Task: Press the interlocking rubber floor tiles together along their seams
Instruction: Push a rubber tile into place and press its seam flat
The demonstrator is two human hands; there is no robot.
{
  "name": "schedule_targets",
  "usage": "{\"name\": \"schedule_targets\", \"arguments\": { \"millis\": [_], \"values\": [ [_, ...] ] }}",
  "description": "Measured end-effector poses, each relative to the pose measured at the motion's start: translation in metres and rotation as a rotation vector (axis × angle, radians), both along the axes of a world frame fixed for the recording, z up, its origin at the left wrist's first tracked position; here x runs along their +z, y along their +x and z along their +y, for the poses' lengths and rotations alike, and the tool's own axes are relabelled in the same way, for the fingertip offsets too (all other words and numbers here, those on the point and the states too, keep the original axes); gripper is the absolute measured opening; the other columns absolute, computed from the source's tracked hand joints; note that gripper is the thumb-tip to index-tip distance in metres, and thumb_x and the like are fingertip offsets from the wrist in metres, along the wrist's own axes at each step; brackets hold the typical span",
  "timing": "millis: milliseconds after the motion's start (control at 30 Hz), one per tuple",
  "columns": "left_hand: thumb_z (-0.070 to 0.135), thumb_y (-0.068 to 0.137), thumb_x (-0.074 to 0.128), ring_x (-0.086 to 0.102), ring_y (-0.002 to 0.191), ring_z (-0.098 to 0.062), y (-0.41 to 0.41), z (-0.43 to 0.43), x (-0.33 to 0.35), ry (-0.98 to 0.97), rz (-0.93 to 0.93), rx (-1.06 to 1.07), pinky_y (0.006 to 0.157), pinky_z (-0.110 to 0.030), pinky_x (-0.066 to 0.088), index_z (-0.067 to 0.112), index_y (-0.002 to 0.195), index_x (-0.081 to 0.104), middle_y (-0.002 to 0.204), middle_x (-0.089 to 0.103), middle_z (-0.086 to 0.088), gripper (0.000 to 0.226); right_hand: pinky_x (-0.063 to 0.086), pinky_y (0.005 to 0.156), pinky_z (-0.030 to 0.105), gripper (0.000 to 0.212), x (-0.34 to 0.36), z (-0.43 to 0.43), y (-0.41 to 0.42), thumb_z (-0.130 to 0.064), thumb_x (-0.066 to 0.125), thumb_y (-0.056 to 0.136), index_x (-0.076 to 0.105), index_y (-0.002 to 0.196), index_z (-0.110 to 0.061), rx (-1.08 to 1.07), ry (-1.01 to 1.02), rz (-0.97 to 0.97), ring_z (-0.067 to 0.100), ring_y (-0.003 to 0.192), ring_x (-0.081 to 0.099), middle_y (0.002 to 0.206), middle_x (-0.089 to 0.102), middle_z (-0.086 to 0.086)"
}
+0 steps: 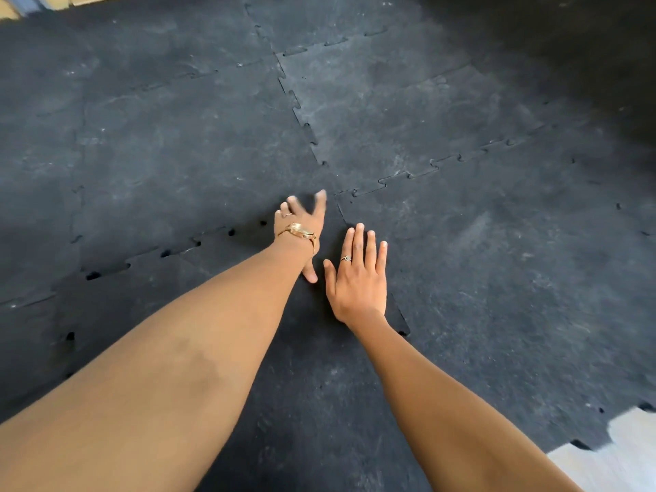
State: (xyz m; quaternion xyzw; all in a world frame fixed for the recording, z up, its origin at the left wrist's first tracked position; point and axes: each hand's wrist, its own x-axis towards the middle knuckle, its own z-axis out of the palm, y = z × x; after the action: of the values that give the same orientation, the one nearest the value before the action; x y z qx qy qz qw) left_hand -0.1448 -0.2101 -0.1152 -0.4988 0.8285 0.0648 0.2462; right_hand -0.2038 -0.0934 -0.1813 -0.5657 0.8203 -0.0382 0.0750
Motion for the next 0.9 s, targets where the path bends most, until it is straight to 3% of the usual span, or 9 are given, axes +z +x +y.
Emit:
{"name": "schedule_targets", "arguments": {
  "millis": [67,100,200,300,400,500,600,733,900],
  "values": [
    [0.014,0.057,0.091,0.001,0.147,-0.033,-0.005,-0.005,0.001,0.069,0.026,-0.073,0.113,-0.048,0.026,0.015,0.149,-0.022,0.157,-0.019,-0.018,0.146,-0.005,0.121,0.046,0.071,0.001,0.003,0.003,-0.046,0.019,0.101,0.001,0.152,0.001,-0.055,-0.053,-0.012,0.032,0.149,-0.003,0.161,-0.001,0.02],
    [0.012,0.059,0.09,-0.003,0.148,-0.031,-0.007,-0.008,0.002,0.104,0.025,-0.085,0.111,-0.048,0.029,0.016,0.148,-0.025,0.157,-0.024,-0.011,0.145,-0.004,0.122,0.045,0.072,0.002,0.005,0.006,-0.045,0.022,0.101,0.002,0.151,0.003,-0.097,-0.083,-0.016,0.032,0.149,-0.001,0.161,0.001,0.022],
    [0.008,0.07,0.082,-0.004,0.148,-0.03,-0.007,-0.011,0.002,0.079,-0.005,-0.079,0.1,-0.045,0.042,0.016,0.149,-0.022,0.158,-0.024,-0.003,0.131,-0.005,0.122,0.042,0.072,0.0,0.016,0.015,-0.043,0.021,0.102,0.0,0.15,0.006,-0.161,-0.09,-0.031,0.031,0.149,-0.003,0.16,0.001,0.023],
    [0.011,0.076,0.077,-0.006,0.148,-0.028,-0.012,-0.013,-0.001,-0.009,-0.049,-0.171,0.098,-0.038,0.042,0.01,0.15,-0.018,0.159,-0.022,-0.004,0.12,-0.009,0.121,0.042,0.073,-0.003,0.018,0.019,-0.043,0.021,0.102,-0.003,0.149,0.007,-0.144,-0.052,-0.019,0.033,0.149,-0.006,0.16,-0.002,0.024],
    [0.024,0.063,0.088,-0.005,0.148,-0.023,-0.011,-0.022,0.002,0.008,-0.103,-0.231,0.109,-0.039,0.032,0.006,0.149,-0.017,0.159,-0.018,-0.008,0.137,-0.008,0.119,0.046,0.073,-0.002,0.014,0.012,-0.043,0.018,0.102,-0.004,0.145,0.012,-0.085,0.022,0.049,0.039,0.148,0.002,0.157,0.003,0.03],
    [0.051,0.033,0.094,-0.009,0.148,-0.024,-0.009,-0.026,0.008,0.06,-0.165,-0.279,0.118,-0.043,0.018,0.004,0.148,-0.02,0.159,-0.019,-0.009,0.168,-0.006,0.118,0.051,0.073,0.002,0.008,0.004,-0.044,0.01,0.102,-0.008,0.141,0.015,-0.007,0.127,0.123,0.044,0.146,0.009,0.155,0.008,0.035],
    [0.061,0.026,0.09,-0.016,0.146,-0.024,-0.006,-0.025,0.012,0.061,-0.18,-0.3,0.12,-0.046,0.005,0.004,0.147,-0.022,0.159,-0.019,-0.011,0.175,-0.005,0.119,0.051,0.074,0.007,0.007,0.0,-0.045,0.009,0.102,-0.005,0.143,0.015,0.019,0.176,0.136,0.045,0.146,0.009,0.155,0.009,0.035],
    [0.051,0.036,0.093,-0.019,0.146,-0.025,-0.003,-0.015,0.005,0.033,-0.142,-0.276,0.119,-0.047,0.001,0.004,0.148,-0.02,0.159,-0.018,-0.01,0.166,-0.006,0.12,0.049,0.075,0.011,0.01,-0.001,-0.048,0.012,0.102,0.001,0.146,0.012,0.019,0.151,0.113,0.041,0.147,0.006,0.157,0.01,0.031],
    [0.027,0.066,0.087,-0.005,0.148,-0.025,0.022,0.005,-0.003,0.183,0.036,-0.237,0.114,-0.05,0.026,0.012,0.152,-0.008,0.16,-0.016,-0.004,0.129,-0.002,0.121,0.037,0.059,0.011,0.028,-0.015,-0.03,0.022,0.106,0.004,0.151,0.002,0.039,0.046,-0.118,0.03,0.15,0.002,0.161,0.002,0.02]
  ]
}}
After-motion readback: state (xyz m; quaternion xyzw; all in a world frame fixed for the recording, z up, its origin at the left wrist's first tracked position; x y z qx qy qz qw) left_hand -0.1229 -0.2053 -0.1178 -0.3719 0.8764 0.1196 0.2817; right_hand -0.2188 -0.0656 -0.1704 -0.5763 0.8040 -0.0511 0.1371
